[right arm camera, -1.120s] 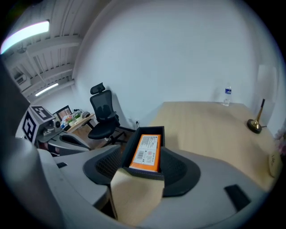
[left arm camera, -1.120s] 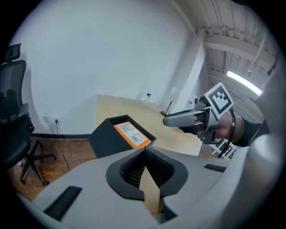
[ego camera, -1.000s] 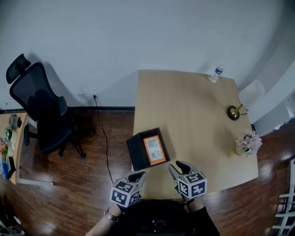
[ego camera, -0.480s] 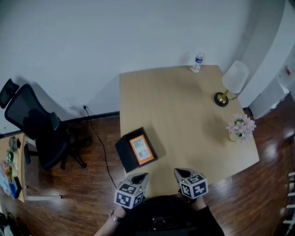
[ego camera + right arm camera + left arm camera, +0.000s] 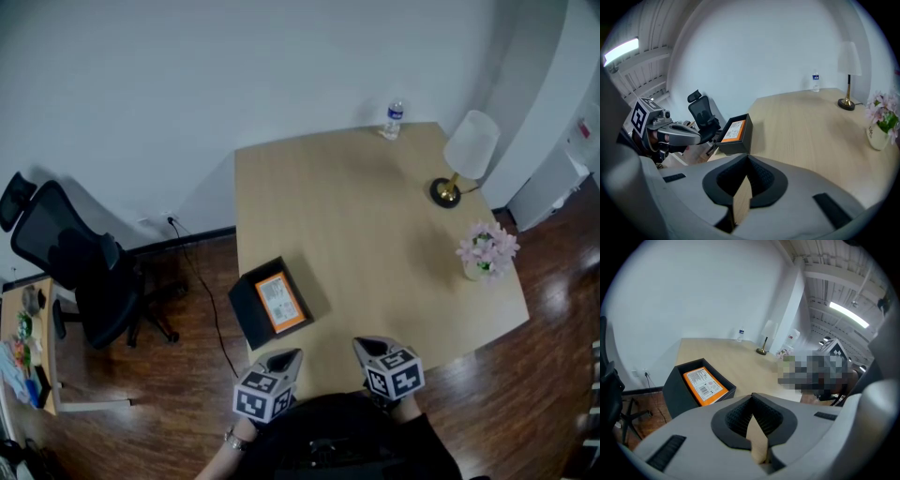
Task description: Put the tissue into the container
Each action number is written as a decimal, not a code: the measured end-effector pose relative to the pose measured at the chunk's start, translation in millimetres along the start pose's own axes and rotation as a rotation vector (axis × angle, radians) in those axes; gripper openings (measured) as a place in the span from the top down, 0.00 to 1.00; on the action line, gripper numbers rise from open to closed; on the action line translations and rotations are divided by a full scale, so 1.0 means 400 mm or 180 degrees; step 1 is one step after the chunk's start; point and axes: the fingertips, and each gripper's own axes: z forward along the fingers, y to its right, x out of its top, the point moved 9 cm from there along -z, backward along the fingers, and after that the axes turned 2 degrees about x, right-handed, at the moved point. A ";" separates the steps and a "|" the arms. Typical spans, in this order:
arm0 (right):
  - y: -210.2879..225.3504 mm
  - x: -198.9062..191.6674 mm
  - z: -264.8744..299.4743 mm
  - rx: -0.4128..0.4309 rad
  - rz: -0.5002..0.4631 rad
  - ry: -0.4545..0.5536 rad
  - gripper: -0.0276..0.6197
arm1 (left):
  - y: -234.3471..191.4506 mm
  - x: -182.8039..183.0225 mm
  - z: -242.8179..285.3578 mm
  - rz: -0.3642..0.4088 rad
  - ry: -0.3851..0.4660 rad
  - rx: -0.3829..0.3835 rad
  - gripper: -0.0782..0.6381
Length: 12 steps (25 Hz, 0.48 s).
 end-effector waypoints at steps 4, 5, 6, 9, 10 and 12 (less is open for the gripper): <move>0.006 -0.004 -0.001 0.0002 -0.0039 -0.0039 0.96 | 0.003 0.000 0.005 -0.0005 -0.0013 0.0004 0.89; 0.007 -0.005 -0.001 0.0005 -0.0038 -0.0041 0.96 | 0.003 0.000 0.006 -0.0003 -0.0016 0.0006 0.89; 0.008 -0.006 -0.001 0.0007 -0.0038 -0.0041 0.96 | 0.003 0.000 0.006 0.0000 -0.0016 0.0008 0.89; 0.009 -0.007 -0.004 -0.0002 -0.0039 -0.0036 0.96 | 0.005 0.001 0.007 0.0011 -0.0018 0.0008 0.89; 0.010 -0.007 -0.005 -0.0006 -0.0037 -0.0035 0.96 | 0.006 0.000 0.007 0.0013 -0.0017 0.0006 0.89; 0.011 -0.007 -0.005 -0.0008 -0.0032 -0.0028 0.96 | 0.005 0.000 0.007 0.0014 -0.0015 0.0005 0.89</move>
